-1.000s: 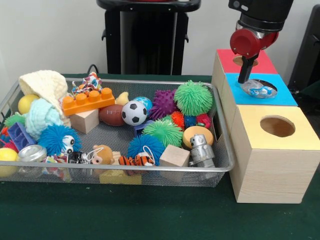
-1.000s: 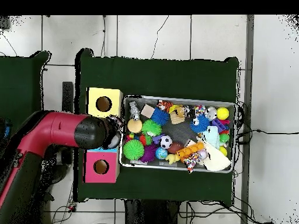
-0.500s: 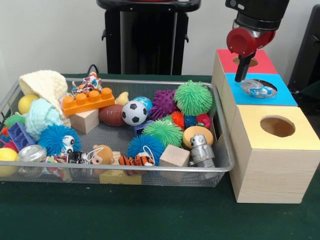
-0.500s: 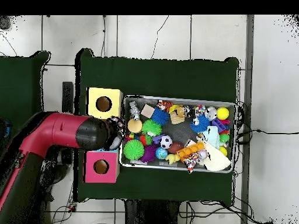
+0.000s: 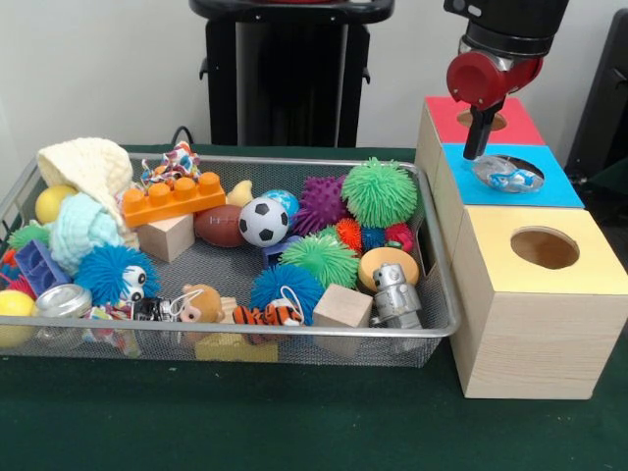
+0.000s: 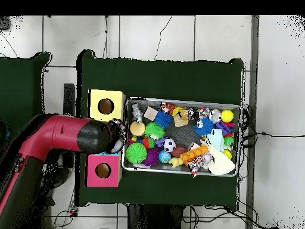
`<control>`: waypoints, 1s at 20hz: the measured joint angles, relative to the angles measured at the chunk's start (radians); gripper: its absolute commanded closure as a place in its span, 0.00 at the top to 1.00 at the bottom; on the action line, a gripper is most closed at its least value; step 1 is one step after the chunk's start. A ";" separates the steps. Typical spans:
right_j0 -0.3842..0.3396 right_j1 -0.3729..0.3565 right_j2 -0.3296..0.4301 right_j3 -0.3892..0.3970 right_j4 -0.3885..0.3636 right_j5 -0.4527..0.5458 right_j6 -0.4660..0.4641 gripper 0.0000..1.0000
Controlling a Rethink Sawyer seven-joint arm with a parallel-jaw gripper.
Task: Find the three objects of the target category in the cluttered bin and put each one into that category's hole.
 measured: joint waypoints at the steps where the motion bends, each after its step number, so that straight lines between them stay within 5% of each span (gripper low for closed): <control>1: 0.000 -0.001 0.000 0.000 0.001 0.000 0.000 0.00; 20: 0.009 -0.047 0.000 0.000 0.015 0.000 0.000 0.00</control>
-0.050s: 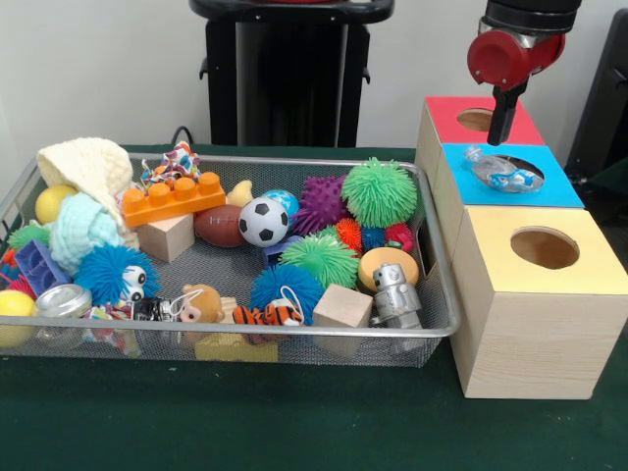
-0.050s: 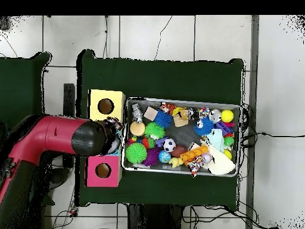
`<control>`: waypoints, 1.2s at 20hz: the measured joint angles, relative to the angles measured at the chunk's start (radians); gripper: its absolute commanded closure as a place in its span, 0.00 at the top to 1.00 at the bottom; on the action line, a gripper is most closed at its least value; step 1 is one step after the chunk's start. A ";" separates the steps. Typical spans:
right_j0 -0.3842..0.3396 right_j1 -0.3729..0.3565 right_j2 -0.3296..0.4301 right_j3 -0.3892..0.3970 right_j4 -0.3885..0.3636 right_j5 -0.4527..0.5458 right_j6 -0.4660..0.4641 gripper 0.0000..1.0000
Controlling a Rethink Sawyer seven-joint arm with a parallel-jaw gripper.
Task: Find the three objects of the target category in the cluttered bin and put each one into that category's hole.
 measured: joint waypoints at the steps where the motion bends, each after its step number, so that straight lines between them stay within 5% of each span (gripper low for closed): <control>1: 0.000 -0.001 0.000 0.000 0.001 0.000 0.000 0.00; 24: 0.000 0.004 0.000 0.000 0.059 0.000 0.000 0.00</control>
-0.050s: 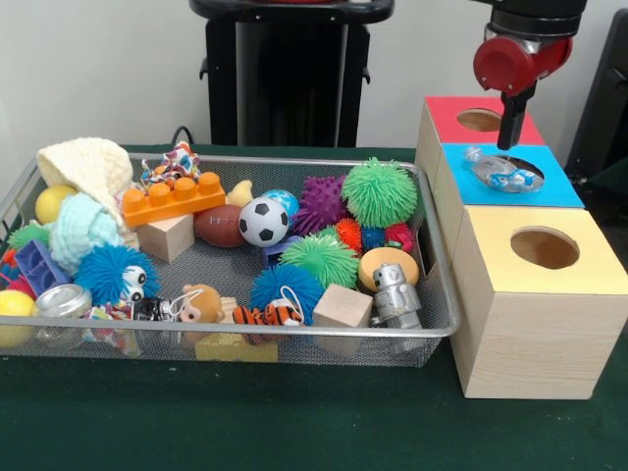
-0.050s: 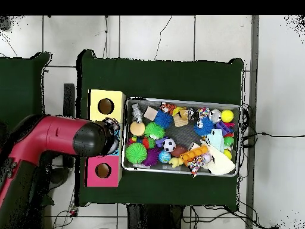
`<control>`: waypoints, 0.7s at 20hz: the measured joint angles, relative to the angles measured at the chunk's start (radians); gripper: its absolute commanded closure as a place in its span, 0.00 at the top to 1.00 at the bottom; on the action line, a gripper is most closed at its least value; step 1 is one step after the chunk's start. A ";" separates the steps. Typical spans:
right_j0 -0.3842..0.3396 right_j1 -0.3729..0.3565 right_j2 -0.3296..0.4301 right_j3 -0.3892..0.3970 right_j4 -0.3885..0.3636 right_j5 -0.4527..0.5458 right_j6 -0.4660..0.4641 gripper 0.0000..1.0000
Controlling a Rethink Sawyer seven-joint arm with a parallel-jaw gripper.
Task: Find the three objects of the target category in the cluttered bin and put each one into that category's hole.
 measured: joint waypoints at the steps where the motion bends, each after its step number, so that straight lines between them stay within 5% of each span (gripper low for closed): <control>1: 0.000 0.002 0.000 0.000 0.006 0.000 0.000 0.00; 14: 0.000 0.025 0.000 0.000 0.049 0.002 0.000 0.00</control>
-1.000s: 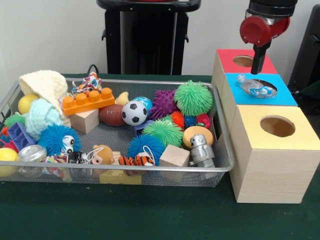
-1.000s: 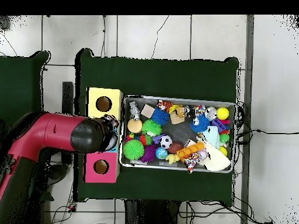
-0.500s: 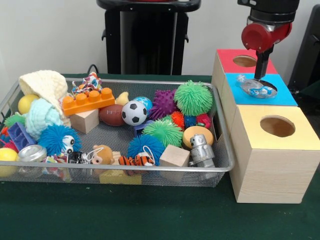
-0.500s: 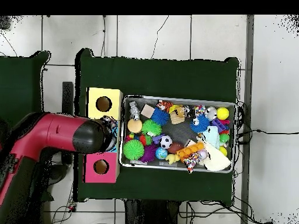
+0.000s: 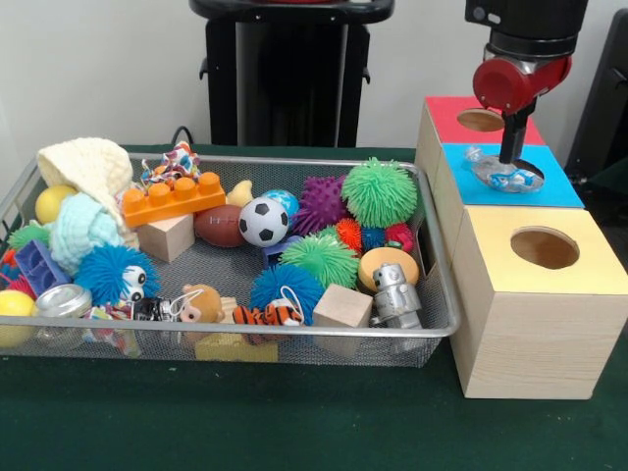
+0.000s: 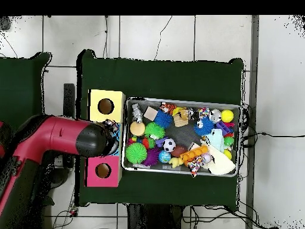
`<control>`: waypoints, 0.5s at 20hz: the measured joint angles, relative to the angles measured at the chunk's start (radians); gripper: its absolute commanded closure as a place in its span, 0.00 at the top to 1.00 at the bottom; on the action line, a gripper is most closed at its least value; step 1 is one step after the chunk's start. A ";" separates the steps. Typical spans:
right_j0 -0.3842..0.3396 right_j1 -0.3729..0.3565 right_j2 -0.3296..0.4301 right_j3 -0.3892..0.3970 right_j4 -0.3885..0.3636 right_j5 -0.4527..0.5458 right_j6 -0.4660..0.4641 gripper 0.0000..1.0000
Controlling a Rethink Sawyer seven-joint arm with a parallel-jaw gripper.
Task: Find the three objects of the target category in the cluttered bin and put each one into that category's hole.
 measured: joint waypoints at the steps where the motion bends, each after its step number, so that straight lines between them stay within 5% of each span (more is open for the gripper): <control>1: 0.000 0.001 0.000 0.000 0.000 0.000 0.000 0.00; 10: 0.000 0.005 0.000 0.000 0.006 0.000 0.000 0.00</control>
